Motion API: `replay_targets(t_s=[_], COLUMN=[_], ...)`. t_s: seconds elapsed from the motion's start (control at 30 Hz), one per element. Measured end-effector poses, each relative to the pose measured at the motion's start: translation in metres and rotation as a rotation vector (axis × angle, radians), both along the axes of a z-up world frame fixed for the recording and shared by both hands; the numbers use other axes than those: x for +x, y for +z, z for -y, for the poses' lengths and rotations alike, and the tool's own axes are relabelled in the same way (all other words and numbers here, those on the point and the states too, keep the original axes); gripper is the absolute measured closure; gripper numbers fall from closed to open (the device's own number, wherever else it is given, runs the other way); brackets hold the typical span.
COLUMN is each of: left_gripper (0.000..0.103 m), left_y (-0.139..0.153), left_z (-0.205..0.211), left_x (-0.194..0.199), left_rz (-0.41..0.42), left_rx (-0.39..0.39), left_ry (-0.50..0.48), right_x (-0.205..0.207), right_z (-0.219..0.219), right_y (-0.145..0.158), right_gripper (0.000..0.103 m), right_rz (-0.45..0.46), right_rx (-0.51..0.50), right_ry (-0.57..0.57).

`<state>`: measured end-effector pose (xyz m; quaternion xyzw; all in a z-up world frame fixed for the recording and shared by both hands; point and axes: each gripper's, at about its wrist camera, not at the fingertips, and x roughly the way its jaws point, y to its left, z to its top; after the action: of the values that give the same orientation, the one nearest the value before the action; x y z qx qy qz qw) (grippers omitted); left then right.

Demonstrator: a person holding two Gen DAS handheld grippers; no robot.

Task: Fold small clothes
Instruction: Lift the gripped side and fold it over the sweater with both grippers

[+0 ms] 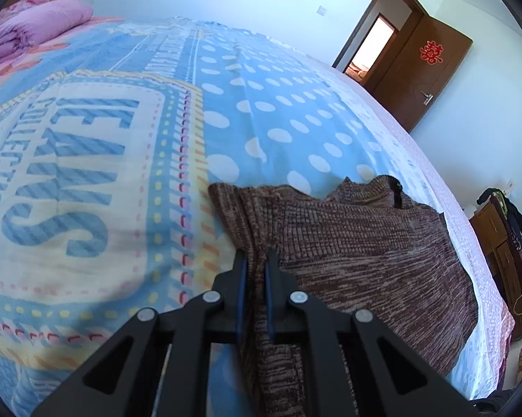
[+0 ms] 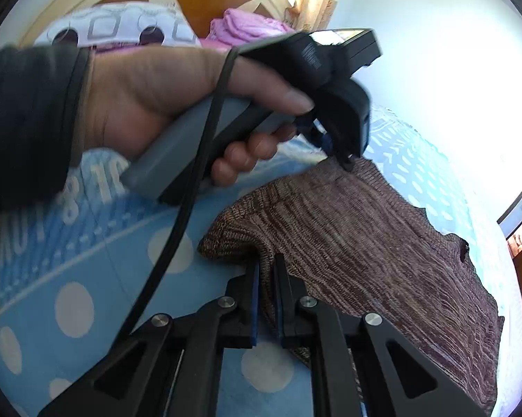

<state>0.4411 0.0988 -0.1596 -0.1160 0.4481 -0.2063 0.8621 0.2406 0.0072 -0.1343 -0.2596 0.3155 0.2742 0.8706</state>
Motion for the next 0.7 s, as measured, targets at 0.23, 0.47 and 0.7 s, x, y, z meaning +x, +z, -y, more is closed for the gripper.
replay_targets(t_s=[0.23, 0.47, 0.7], left_gripper=[0.094, 0.094, 0.094], left_y=[0.006, 0.024, 0.041], left_z=[-0.003, 0.007, 0.02], left_x=[-0.001, -0.007, -0.01], left_rz=[-0.039, -0.017, 0.001], left_rx=[-0.05, -0.06, -0.063], left_ry=[0.045, 0.049, 0.051], right_x=[0.006, 0.001, 0.014], right_z=[0.027, 0.049, 0.072], right_y=[0.009, 0.023, 0.024], right_gripper=[0.097, 0.097, 0.097], right_rz=[-0.065, -0.065, -0.101], right_rx=[0.103, 0.176, 0.223], right_ry=[-0.038, -0.062, -0.124])
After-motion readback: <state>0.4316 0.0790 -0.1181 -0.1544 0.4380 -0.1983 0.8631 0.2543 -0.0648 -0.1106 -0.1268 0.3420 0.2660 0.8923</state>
